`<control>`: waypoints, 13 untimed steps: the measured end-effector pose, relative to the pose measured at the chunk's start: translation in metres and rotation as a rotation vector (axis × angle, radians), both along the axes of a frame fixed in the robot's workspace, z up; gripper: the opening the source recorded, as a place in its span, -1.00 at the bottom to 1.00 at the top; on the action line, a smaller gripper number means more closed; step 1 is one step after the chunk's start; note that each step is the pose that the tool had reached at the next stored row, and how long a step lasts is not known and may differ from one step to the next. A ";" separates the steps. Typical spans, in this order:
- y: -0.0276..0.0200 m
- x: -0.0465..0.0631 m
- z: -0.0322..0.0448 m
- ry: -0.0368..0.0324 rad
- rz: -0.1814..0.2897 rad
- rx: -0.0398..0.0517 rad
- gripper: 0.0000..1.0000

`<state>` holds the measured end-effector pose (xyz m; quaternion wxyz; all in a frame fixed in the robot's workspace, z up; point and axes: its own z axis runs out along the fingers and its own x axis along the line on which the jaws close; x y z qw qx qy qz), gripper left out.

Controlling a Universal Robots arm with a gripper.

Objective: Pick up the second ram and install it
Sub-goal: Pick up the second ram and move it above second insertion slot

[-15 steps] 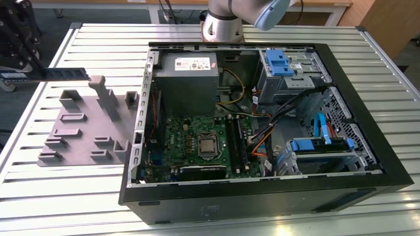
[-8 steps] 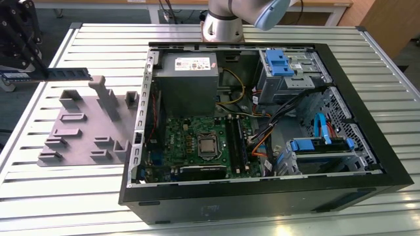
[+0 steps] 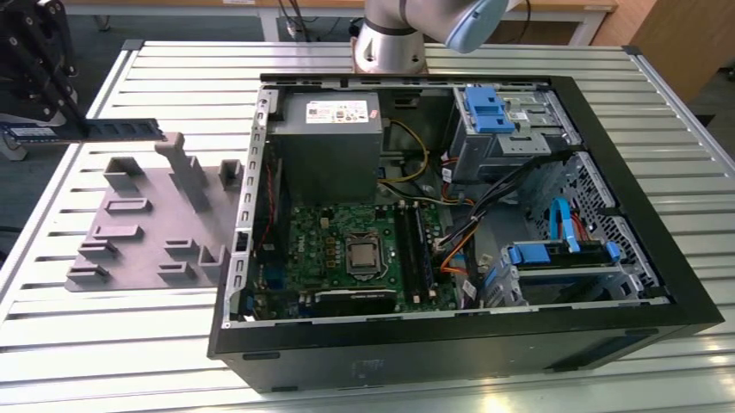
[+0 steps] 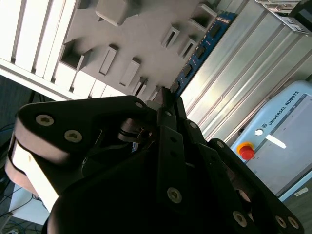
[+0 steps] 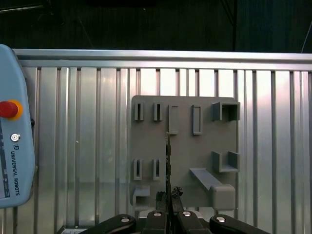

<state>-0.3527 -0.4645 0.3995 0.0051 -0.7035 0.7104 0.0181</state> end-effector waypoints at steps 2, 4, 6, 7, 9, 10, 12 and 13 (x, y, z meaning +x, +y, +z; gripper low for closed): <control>0.0000 0.001 0.0000 -0.0001 0.000 0.0000 -0.72; 0.0000 0.002 -0.0001 -0.0002 0.000 0.0001 -0.72; 0.0000 0.003 -0.0001 -0.0001 0.000 0.0001 -0.72; 0.0000 0.003 0.0000 -0.0001 0.000 0.0000 -0.72; 0.0000 0.004 -0.0001 -0.0001 0.000 0.0000 -0.72; 0.0000 0.005 -0.0001 -0.0001 0.000 0.0001 -0.72; 0.0000 0.006 -0.0001 -0.0002 0.000 0.0001 -0.72; 0.0000 0.006 -0.0001 -0.0002 0.000 0.0001 -0.72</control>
